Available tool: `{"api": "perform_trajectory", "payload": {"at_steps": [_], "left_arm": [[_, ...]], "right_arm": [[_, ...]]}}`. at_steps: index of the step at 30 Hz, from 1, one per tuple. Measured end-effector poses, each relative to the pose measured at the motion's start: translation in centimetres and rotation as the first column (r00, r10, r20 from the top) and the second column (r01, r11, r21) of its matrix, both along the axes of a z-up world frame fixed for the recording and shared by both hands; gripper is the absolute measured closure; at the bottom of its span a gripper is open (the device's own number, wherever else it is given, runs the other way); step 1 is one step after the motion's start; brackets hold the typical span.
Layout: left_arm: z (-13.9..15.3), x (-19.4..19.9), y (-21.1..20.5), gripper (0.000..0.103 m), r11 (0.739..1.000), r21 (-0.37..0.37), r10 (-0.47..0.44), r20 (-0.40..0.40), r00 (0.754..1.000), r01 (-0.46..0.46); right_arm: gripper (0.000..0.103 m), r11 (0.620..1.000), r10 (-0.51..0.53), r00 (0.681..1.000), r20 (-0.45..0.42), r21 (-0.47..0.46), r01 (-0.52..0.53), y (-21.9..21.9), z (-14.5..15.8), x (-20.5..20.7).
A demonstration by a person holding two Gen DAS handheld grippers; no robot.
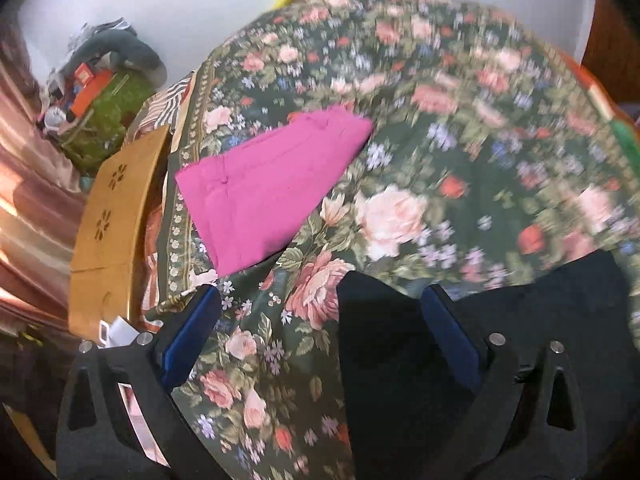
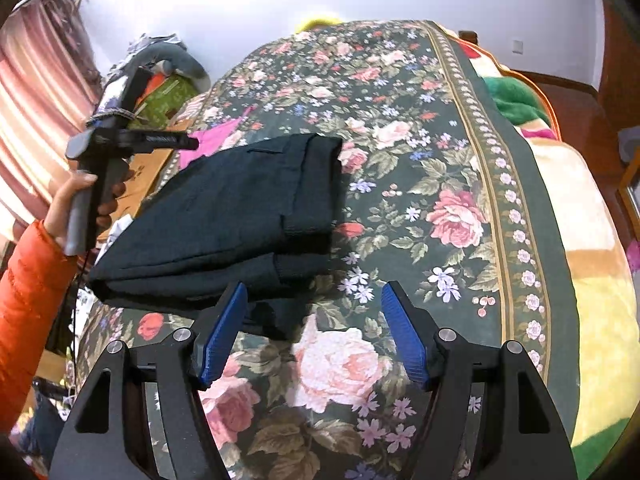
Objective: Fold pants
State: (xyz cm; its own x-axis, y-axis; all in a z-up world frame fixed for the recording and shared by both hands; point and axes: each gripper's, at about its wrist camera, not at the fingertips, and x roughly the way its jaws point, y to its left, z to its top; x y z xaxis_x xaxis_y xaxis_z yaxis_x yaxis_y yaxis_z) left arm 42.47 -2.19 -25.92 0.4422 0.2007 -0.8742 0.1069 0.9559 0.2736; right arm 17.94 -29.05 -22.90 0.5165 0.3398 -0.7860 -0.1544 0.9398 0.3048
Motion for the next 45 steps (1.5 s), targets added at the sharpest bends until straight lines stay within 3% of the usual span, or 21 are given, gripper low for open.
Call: {"api": "perform_trajectory", "payload": {"at_steps": [4, 8, 19, 28, 35, 40, 41, 45], "left_arm": [[-3.3, -0.6, -0.5, 0.001, 0.994, 0.084, -0.07, -0.043, 0.997, 0.074], [-3.2, -2.7, 0.1, 0.001, 0.991, 0.095, -0.099, 0.01, 0.995, 0.098], [-1.5, -10.9, 4.3, 0.001, 0.999, -0.039, -0.026, -0.018, 0.999, 0.026], [0.9, -19.2, 4.9, 0.001, 0.972, -0.232, -0.04, 0.004, 0.999, 0.04], [3.0, -23.0, 2.0, 0.002, 0.974, -0.203, -0.081, 0.101, 0.992, 0.1], [4.7, -23.4, 1.8, 0.008, 0.961, -0.241, -0.1, 0.143, 0.985, 0.133], [4.8, -23.3, 1.8, 0.011, 0.962, -0.239, -0.096, 0.149, 0.984, 0.13], [4.1, -22.7, 2.2, 0.036, 0.972, -0.215, -0.063, 0.136, 0.989, 0.092]], "right_arm": [[0.037, 1.0, -0.002, 1.0, 0.004, -0.008, 0.002, 0.0, 0.1, 0.0], [0.037, 1.0, -0.002, 1.0, 0.022, -0.022, 0.003, 0.0, 0.6, -0.1], [0.037, 0.999, 0.015, 0.996, 0.09, -0.032, -0.012, 0.5, 2.8, -1.8], [0.037, 0.999, 0.033, 0.993, 0.11, -0.037, -0.029, 1.2, 3.4, -2.9], [0.037, 0.999, 0.033, 0.994, 0.103, -0.021, -0.031, 1.6, 2.6, -3.0], [0.038, 0.999, 0.042, 0.995, 0.089, -0.01, -0.041, 2.1, 1.8, -2.9], [0.042, 0.999, 0.046, 0.995, 0.087, -0.01, -0.045, 2.3, 1.7, -2.9], [0.059, 0.997, 0.075, 0.994, 0.081, -0.014, -0.074, 3.0, 0.8, -3.1]]}}
